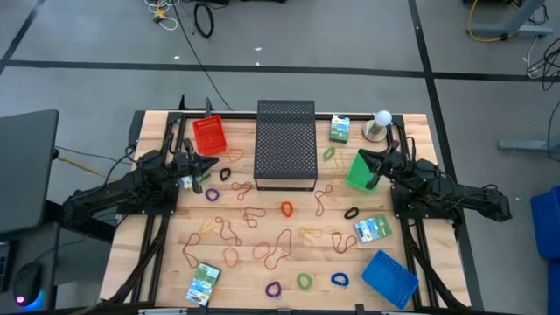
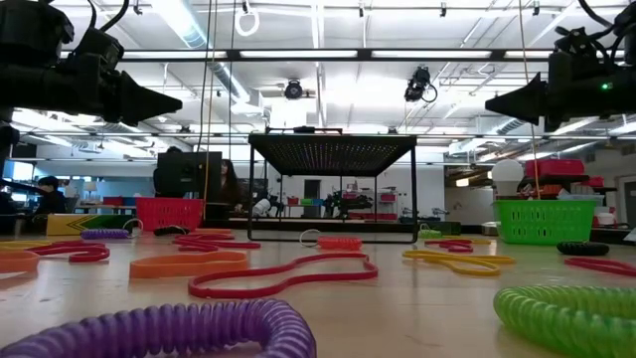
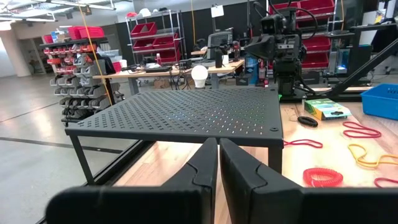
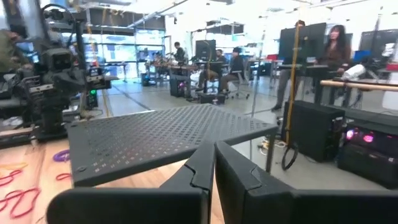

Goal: Pick & Place Office Desk Supplies
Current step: Put the green bin on the shelf

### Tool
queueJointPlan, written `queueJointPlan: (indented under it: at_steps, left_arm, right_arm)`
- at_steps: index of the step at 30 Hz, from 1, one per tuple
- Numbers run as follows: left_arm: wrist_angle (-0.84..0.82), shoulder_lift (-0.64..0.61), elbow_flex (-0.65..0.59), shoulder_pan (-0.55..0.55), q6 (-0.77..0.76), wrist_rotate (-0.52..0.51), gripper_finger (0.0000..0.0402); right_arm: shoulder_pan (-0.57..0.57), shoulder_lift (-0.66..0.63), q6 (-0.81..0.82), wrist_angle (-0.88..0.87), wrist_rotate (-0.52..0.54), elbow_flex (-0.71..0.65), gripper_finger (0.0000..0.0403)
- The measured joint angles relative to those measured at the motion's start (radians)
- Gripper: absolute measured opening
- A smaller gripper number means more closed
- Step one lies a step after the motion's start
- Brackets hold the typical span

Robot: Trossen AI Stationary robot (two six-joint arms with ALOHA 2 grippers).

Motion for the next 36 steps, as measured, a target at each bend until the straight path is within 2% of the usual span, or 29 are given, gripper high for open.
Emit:
queueJointPlan:
  at_steps: [5,14,17,24,28,34,36]
  left_arm:
    - [0.000,0.000,0.000,0.000,0.000,0.000,0.0026]
    - [0.000,0.000,0.000,0.000,0.000,0.000,0.0026]
    - [0.000,0.000,0.000,0.000,0.000,0.000,0.0026]
    - [0.000,0.000,0.000,0.000,0.004,0.000,0.0026]
    - [0.001,0.000,0.000,0.000,0.007,0.000,0.0026]
    - [0.006,0.000,0.000,0.000,-0.011,0.000,0.0026]
    - [0.032,0.000,0.000,0.000,-0.032,0.000,0.0026]
  right_arm:
    - [0.000,0.000,-0.004,0.111,0.000,0.000,0.0023]
    - [0.000,0.013,0.263,0.263,0.137,0.000,0.0014]
    - [0.000,0.049,0.378,0.271,0.143,0.002,0.0005]
    - [0.009,0.290,0.752,0.129,0.173,0.144,0.0002]
    - [0.021,0.459,0.699,0.071,0.239,0.304,0.0002]
    - [0.005,0.641,0.657,0.047,0.242,0.471,0.0007]
    - [-0.017,0.672,0.665,0.019,0.196,0.492,0.0013]
